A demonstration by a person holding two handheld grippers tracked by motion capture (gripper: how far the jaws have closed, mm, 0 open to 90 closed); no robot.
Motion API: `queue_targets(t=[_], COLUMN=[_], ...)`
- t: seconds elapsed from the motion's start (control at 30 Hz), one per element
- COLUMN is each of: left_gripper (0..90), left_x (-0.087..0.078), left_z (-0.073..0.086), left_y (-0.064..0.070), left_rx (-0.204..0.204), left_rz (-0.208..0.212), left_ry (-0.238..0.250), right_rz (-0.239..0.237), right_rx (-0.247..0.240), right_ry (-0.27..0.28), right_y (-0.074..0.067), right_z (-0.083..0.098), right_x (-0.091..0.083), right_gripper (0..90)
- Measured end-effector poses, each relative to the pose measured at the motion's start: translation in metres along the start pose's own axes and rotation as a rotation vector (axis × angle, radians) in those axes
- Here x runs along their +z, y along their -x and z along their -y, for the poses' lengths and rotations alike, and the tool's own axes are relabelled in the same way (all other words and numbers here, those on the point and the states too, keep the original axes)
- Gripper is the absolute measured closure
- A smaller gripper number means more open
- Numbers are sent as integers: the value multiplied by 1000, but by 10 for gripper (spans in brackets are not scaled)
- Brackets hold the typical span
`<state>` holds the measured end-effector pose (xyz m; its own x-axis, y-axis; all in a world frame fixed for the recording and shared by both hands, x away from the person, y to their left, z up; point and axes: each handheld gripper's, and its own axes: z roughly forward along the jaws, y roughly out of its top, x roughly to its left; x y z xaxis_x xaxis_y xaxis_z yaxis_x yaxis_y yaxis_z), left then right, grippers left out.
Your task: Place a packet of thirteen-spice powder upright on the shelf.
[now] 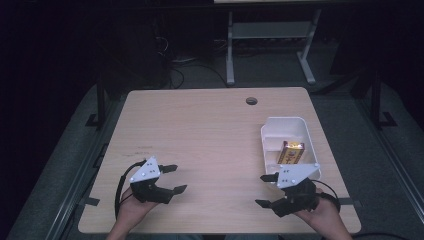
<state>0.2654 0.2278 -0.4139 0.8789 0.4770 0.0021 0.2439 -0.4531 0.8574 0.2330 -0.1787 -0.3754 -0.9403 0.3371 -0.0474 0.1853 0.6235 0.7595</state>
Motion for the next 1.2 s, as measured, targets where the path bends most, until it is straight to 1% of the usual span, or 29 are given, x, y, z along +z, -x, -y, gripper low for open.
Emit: queue_targets(t=[0.17,0.33,0.5,0.7,0.77,0.9,1.0,1.2], left_gripper=[263,263,263,262,261,261,262,259], left_x=[-1,-1,-2,-1,-1,0,2,2], left_z=[1,1,1,1,1,2,2,2], left_y=[-1,-1,-2,-2,-2,-1,-1,-1], left_rx=[-4,-7,-9,-5,-4,2,4,12], left_rz=[-1,-5,-7,-9,-10,-9,-8,-7], left_ry=[3,8,8,3,0,-6,-8,-11], right_rz=[-33,-46,-66,-84,-93,-95,-91,-81], right_rx=[-11,-22,-19,-21,-15,-11,-17,-5], right_ry=[-3,-10,-9,-26,-21,-29,-39,-26], right_y=[-4,-6,-8,-11,-11,-14,-15,-18], right_z=[-6,-9,-10,-9,-8,-6,-4,1], right_x=[13,23,31,43,47,52,56,61], right_gripper=[305,302,303,293,293,293,293,280])
